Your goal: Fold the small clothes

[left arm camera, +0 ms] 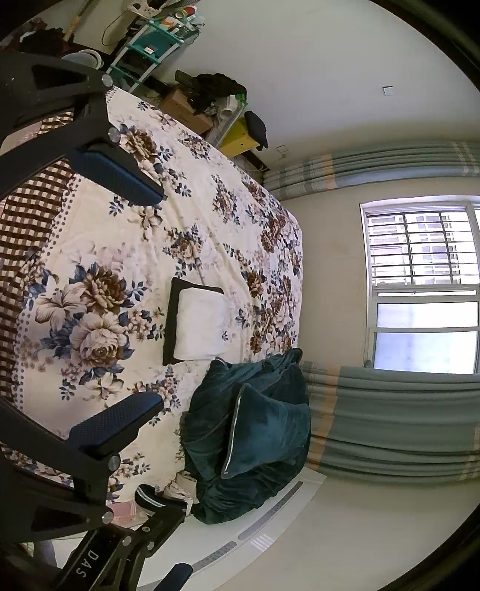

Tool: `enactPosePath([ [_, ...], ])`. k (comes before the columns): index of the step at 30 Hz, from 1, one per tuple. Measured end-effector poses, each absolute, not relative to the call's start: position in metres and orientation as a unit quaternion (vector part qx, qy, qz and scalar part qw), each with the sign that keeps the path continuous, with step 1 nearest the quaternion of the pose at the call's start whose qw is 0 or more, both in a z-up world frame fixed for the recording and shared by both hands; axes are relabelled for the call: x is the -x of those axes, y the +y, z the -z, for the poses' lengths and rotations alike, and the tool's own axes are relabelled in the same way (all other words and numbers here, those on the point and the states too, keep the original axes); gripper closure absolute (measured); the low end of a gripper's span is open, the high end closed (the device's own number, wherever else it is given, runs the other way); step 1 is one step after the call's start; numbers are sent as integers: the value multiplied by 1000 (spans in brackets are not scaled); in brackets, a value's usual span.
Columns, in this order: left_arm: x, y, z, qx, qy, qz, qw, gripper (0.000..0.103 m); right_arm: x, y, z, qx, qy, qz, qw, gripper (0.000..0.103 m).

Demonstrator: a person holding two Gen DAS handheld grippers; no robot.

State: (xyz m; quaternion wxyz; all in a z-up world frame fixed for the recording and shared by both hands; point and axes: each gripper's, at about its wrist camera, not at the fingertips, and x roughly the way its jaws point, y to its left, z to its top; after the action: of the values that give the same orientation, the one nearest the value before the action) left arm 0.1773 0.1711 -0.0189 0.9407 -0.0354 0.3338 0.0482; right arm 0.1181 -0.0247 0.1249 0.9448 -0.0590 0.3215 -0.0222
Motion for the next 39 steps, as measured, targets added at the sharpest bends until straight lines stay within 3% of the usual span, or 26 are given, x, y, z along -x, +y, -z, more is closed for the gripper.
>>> enactPosePath([
  [39,-171,173,9,33,330,-59,942,0,-120,-18,-133,52,323,15,945,0],
])
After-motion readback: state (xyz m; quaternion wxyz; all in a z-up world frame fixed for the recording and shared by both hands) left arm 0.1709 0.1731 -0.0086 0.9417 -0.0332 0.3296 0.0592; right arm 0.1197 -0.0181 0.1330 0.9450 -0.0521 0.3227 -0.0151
